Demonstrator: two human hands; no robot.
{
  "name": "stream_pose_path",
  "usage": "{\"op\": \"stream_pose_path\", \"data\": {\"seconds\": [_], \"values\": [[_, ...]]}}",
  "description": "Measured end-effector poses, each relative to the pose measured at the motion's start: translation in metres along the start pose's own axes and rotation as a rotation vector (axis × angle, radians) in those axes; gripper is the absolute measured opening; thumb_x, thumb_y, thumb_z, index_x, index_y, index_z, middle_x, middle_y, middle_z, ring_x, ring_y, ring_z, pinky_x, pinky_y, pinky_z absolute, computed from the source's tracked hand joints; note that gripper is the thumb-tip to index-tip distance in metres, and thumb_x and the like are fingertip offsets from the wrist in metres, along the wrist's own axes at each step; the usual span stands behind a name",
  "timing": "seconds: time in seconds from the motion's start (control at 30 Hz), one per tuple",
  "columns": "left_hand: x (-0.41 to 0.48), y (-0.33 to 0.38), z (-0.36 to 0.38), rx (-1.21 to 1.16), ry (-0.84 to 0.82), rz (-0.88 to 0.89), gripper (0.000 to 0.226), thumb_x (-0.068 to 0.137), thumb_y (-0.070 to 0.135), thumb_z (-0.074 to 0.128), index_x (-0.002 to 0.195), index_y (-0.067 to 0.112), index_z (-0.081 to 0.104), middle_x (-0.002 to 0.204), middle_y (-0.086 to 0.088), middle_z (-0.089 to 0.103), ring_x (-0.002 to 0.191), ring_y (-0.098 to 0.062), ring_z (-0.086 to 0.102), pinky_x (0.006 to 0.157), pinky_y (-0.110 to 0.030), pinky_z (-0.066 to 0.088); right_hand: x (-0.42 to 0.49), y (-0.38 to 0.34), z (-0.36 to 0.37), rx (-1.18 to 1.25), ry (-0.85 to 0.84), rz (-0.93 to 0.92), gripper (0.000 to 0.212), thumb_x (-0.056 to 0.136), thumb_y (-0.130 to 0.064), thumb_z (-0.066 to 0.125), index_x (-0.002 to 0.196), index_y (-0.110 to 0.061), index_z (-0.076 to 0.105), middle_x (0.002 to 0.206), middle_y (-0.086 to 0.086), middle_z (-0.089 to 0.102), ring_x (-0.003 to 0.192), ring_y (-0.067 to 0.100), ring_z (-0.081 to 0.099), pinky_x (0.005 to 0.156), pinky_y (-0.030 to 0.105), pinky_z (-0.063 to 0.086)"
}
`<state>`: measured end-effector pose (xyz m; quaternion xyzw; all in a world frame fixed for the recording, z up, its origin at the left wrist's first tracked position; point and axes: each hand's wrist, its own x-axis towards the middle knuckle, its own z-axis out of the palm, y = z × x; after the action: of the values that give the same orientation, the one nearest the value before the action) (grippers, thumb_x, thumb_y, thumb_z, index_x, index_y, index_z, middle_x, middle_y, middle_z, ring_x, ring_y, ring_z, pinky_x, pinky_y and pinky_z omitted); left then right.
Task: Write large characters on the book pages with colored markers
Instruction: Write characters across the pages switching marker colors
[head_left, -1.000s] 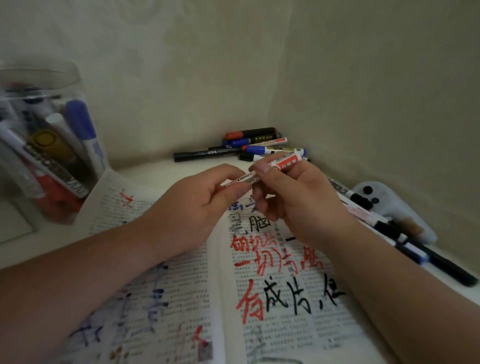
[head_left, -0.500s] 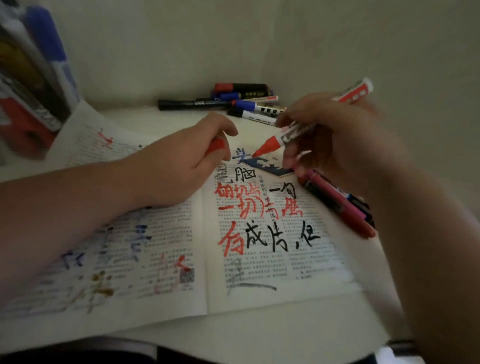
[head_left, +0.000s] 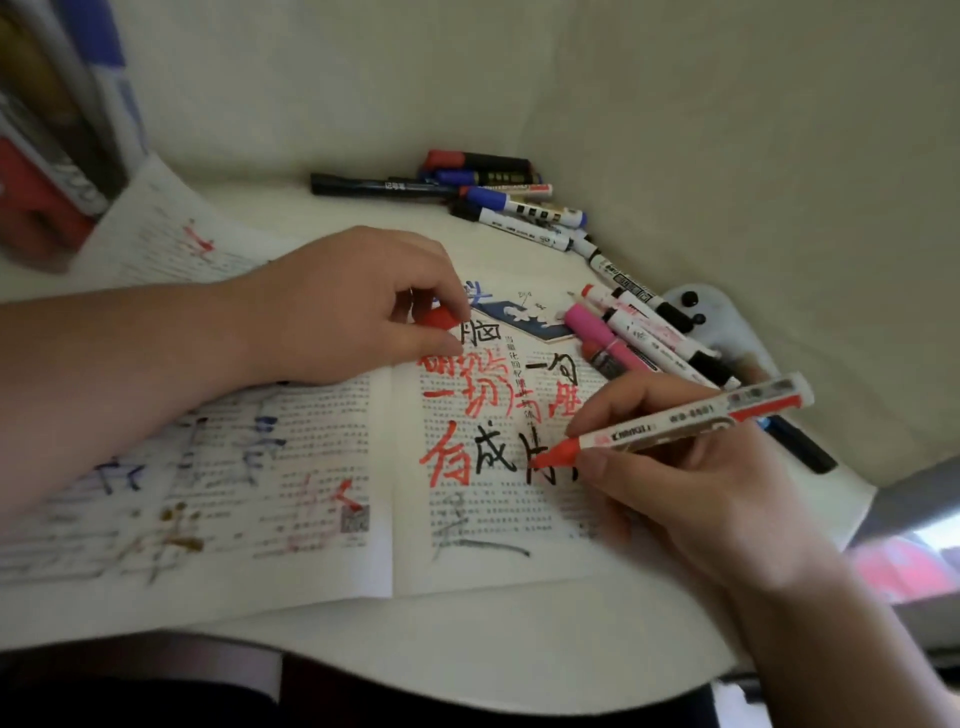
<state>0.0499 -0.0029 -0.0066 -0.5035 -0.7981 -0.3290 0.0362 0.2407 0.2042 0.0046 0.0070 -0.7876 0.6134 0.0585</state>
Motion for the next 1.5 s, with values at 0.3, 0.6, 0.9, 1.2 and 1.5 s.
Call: {"op": "stream_pose_path", "data": {"seconds": [0.3,0.6,0.9,1.2,1.5], "values": [[0.0011,0.0033,-0.0009,-0.058,0.105,0.066,0.018,0.081,0.031,0.081,0.095,0.034,0.069,0.092,0.013,0.067,0.084,-0.004,0.060,0.076,-0.015,0.044,-0.0003,0.0006,0.0050,-0.087,-0.059,-0.079,0.005,0.080,-0.005,0.072,0.077,-0.009,0.073,0.060,-0.007,0.066,0.050,0.001,0.054,0.052,0.010,0.041],[0.0001,0.0029,0.0008,-0.103,0.062,0.027,0.024,0.082,0.031,0.080,0.103,0.033,0.069,0.095,0.014,0.066,0.086,-0.010,0.064,0.084,-0.031,0.052,-0.0030,0.0002,0.0092,-0.148,-0.022,-0.033,0.002,0.077,-0.007,0.072,0.077,-0.009,0.071,0.061,0.008,0.068,0.051,0.009,0.056,0.048,0.019,0.041],[-0.0014,0.0022,0.0010,-0.058,-0.017,0.013,0.027,0.082,0.028,0.081,0.106,0.035,0.070,0.096,0.019,0.067,0.092,-0.003,0.064,0.085,-0.024,0.050,0.0001,0.0006,0.0057,-0.194,0.009,-0.032,0.005,0.073,-0.005,0.068,0.073,-0.009,0.065,0.061,0.016,0.066,0.047,0.018,0.050,0.046,0.025,0.038],[-0.0013,0.0019,0.0025,-0.053,-0.016,0.000,0.036,0.080,0.026,0.082,0.110,0.038,0.068,0.096,0.020,0.067,0.089,-0.005,0.062,0.084,-0.031,0.051,-0.0046,-0.0053,0.0066,-0.046,-0.156,0.075,0.002,0.075,-0.004,0.069,0.075,-0.004,0.067,0.058,0.023,0.058,0.048,0.025,0.045,0.040,0.034,0.030],[-0.0012,-0.0005,0.0039,-0.045,0.001,0.016,0.031,0.081,0.022,0.081,0.108,0.032,0.069,0.096,0.017,0.067,0.086,-0.006,0.062,0.081,-0.026,0.050,0.0014,0.0007,0.0046,-0.126,-0.045,0.000,0.005,0.073,-0.002,0.067,0.072,-0.006,0.064,0.061,0.007,0.067,0.052,0.024,0.054,0.052,0.027,0.041]]}}
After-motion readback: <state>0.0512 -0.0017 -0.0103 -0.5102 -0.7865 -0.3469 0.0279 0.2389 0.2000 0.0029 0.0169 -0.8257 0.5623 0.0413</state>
